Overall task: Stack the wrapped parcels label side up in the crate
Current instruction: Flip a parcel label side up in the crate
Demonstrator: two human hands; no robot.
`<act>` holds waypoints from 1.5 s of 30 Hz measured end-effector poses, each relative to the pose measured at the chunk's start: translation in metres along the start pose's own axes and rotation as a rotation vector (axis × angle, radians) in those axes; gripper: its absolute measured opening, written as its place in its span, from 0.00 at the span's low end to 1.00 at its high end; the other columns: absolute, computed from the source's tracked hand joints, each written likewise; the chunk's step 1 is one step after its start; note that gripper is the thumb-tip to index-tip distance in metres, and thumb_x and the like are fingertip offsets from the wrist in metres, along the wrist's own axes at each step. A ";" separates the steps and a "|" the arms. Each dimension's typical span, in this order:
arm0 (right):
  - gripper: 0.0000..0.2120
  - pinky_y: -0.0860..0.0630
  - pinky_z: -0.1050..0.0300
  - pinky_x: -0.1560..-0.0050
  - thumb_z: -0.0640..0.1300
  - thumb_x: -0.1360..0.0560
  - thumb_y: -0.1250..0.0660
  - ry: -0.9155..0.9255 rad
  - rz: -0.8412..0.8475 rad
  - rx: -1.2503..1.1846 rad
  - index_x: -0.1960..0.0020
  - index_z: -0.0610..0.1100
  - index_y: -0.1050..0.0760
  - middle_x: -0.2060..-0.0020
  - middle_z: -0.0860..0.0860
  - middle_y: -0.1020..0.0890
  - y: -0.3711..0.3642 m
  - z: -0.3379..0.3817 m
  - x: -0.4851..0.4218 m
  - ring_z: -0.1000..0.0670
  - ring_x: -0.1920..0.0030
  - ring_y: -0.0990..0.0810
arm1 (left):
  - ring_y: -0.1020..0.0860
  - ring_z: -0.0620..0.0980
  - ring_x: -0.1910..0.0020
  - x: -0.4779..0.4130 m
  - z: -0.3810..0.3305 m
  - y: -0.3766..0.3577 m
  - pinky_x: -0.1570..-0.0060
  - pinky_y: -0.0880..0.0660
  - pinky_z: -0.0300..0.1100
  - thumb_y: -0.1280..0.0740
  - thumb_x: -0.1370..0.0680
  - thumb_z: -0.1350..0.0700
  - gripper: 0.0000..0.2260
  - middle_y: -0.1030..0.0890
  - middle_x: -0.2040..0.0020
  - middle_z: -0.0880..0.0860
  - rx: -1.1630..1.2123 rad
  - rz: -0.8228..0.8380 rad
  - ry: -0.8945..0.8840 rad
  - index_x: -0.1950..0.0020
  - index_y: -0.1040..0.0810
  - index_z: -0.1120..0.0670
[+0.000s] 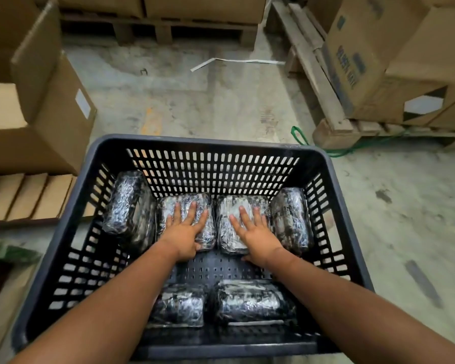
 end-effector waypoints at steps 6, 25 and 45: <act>0.52 0.60 0.35 0.23 0.39 0.27 0.23 0.021 0.076 -0.204 0.17 0.56 0.54 0.17 0.48 0.56 0.029 -0.002 0.000 0.36 0.19 0.63 | 0.76 0.63 0.30 0.004 -0.005 0.008 0.36 0.71 0.61 0.33 0.21 0.56 0.45 0.72 0.24 0.52 0.046 -0.005 -0.021 0.25 0.68 0.38; 0.26 0.17 0.54 0.51 0.43 0.39 0.17 0.139 -0.076 -1.116 0.41 0.54 0.13 0.54 0.44 0.10 0.156 -0.044 0.053 0.49 0.56 0.12 | 0.22 0.44 0.39 0.050 -0.071 0.138 0.40 0.21 0.50 0.26 0.26 0.47 0.16 0.19 0.39 0.43 0.850 -0.328 -0.385 0.41 0.24 0.40; 0.37 0.37 0.49 0.21 0.36 0.23 0.25 0.101 -0.752 -1.046 0.24 0.63 0.35 0.25 0.57 0.30 0.161 -0.045 0.084 0.55 0.21 0.36 | 0.18 0.48 0.43 0.060 -0.047 0.154 0.45 0.19 0.47 0.26 0.23 0.56 0.35 0.29 0.29 0.53 1.152 -0.551 -0.401 0.26 0.38 0.28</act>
Point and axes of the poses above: each hand's wrist, its own x-axis away from the middle knuckle, its own y-axis out of the back of the hand, z = x × y, the point moved 9 cm from there along -x, towards the middle knuckle
